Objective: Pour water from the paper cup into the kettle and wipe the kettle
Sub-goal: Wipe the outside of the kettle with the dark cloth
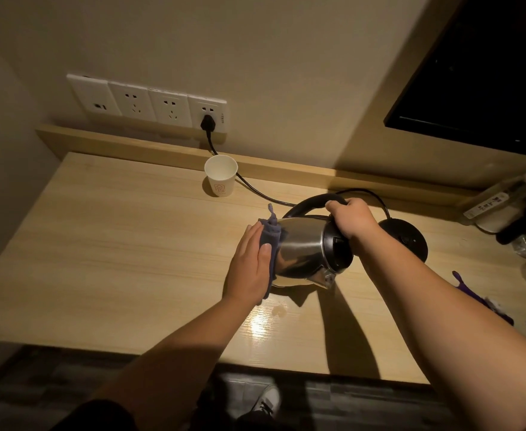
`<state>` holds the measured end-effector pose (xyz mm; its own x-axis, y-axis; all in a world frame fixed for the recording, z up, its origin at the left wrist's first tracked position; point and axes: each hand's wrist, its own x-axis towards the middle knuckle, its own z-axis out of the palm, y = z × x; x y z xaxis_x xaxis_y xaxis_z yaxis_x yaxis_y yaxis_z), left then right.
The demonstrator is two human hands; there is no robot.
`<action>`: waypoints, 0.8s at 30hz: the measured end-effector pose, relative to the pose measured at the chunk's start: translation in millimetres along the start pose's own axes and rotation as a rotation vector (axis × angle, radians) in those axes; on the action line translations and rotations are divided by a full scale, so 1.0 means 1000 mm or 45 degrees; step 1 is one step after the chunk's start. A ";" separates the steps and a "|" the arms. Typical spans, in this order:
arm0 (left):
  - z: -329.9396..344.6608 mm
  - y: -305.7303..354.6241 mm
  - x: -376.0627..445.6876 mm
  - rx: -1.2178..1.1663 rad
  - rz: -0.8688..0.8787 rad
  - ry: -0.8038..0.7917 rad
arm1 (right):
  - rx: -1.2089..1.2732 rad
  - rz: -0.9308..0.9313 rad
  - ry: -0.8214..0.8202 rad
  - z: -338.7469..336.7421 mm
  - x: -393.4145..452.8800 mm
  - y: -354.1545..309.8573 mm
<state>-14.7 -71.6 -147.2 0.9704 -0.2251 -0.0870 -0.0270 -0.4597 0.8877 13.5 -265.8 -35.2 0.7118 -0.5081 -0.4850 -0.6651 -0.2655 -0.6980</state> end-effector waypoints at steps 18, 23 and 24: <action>0.020 -0.012 -0.050 0.123 0.047 0.024 | 0.076 0.111 0.008 0.003 -0.003 -0.002; 0.031 0.005 -0.067 0.167 0.024 0.055 | 0.155 0.152 0.065 0.001 -0.005 0.003; 0.032 0.010 -0.069 0.172 0.038 0.057 | 0.175 0.174 0.073 -0.001 -0.006 0.005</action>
<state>-89.3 -88.4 -146.5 0.9784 -0.2033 -0.0384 -0.0852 -0.5653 0.8205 5.7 -264.8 -35.5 0.6001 -0.5789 -0.5521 -0.7148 -0.0782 -0.6950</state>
